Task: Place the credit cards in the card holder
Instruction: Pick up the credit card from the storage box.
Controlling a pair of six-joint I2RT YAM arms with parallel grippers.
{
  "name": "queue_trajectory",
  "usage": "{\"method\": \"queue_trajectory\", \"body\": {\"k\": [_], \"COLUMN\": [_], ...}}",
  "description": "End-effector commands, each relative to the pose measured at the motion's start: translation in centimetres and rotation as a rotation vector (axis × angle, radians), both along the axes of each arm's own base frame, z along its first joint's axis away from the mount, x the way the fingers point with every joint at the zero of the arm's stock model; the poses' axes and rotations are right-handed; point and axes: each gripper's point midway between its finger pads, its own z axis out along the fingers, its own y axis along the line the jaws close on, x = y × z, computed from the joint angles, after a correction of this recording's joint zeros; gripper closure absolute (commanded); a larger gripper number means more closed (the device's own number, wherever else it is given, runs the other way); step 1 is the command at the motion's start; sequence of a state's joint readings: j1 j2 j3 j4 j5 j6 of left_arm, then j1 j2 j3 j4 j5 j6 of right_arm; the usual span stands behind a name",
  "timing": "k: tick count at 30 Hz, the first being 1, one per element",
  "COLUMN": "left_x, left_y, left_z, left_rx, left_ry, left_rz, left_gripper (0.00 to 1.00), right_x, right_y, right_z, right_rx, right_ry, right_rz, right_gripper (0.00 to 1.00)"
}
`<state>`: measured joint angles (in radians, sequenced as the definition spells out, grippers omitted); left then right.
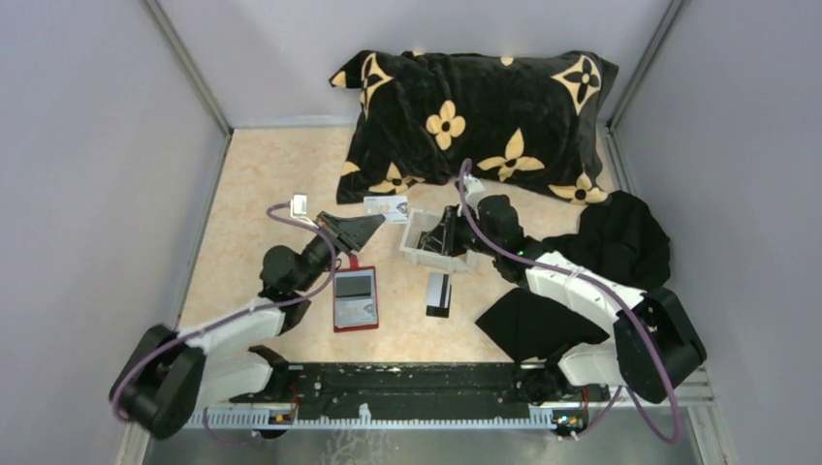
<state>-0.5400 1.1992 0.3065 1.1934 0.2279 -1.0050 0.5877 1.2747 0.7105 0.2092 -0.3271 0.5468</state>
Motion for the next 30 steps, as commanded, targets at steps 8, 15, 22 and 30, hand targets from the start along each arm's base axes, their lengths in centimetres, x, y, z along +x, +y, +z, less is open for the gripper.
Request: {"method": "queue_trajectory", "body": {"k": [8,15,22,30], "left_x": [-2.4,-4.3,-6.7,-9.6], "left_y": [3.6,4.0,4.7,4.8], "left_z": [-8.4,-10.8,-12.5,-13.5], "left_rx": [0.42,0.543,0.654,0.756], "left_ry": [0.32,0.411,0.495,0.573], "left_rz": [0.322,0.377,0.401,0.401], "left_gripper": [1.0,1.0,1.0,1.0], "right_x": [-2.9,-2.2,2.0,7.1], "right_y": [1.2,2.4,2.9,2.9], "right_z": [-6.4,-9.4,-10.9,-11.9], "right_rx": [-0.291,-0.366,-0.468,-0.544], "right_ry": [0.044,0.074,0.041,-0.007], "right_rz": [0.1,0.109,0.014,-0.106], "right_gripper": [1.0,1.0,1.0,1.0]}}
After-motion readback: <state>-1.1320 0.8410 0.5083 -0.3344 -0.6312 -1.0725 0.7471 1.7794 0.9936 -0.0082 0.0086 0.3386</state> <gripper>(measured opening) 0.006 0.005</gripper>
